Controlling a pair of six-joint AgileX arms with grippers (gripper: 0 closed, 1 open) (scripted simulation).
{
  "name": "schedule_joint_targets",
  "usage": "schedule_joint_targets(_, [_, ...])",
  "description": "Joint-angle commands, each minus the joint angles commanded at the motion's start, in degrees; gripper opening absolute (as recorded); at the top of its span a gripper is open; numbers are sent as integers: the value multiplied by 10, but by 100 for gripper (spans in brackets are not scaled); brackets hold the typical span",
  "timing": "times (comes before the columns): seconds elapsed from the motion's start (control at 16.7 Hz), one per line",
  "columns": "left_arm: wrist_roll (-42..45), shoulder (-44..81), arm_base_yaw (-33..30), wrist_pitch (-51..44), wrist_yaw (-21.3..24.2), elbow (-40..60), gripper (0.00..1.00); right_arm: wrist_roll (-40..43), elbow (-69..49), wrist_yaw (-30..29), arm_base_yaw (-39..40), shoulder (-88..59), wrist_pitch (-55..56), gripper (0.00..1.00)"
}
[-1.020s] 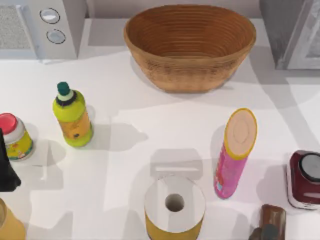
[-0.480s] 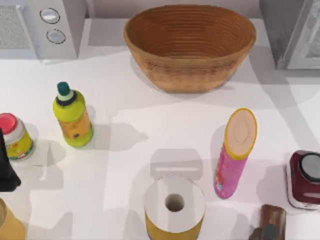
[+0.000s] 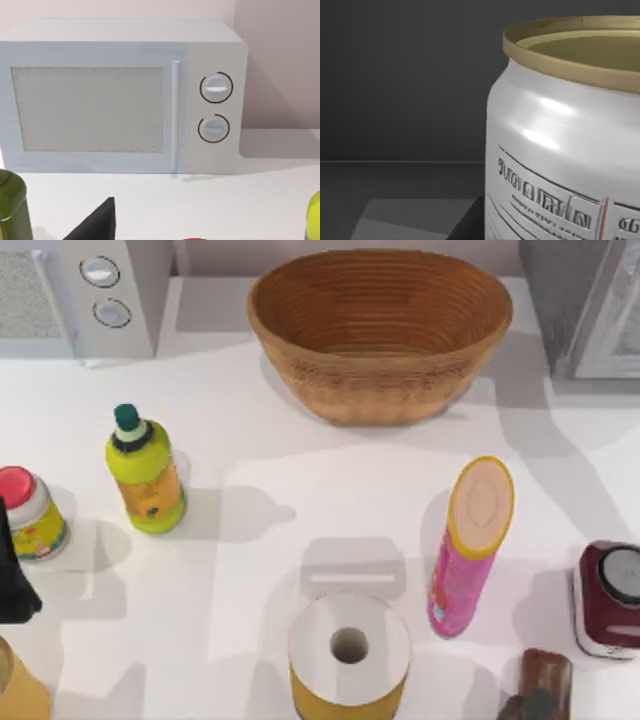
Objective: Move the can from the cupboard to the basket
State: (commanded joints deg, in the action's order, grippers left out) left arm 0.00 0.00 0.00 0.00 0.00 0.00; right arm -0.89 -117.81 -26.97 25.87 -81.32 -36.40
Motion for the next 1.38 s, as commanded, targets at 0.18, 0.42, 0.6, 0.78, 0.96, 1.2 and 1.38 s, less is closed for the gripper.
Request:
schedule_joint_targets(0.18, [0,0,0,0,0,0,100,1,-2,-42,42,56,-57,0])
schedule_joint_targets(0.42, [0,0,0,0,0,0,100,1,-2,-50,50,65,-67,0])
schedule_joint_targets(0.6, [0,0,0,0,0,0,100,0,6,-47,46,67,-63,0])
schedule_joint_targets(0.78, [0,0,0,0,0,0,100,0,48,-33,34,97,-45,0])
schedule_joint_targets(0.96, [0,0,0,0,0,0,100,0,134,-10,12,152,-14,0])
schedule_joint_targets(1.2, [0,0,0,0,0,0,100,1,304,34,-30,256,45,0])
schedule_joint_targets(1.38, [0,0,0,0,0,0,100,3,456,75,-70,352,100,0])
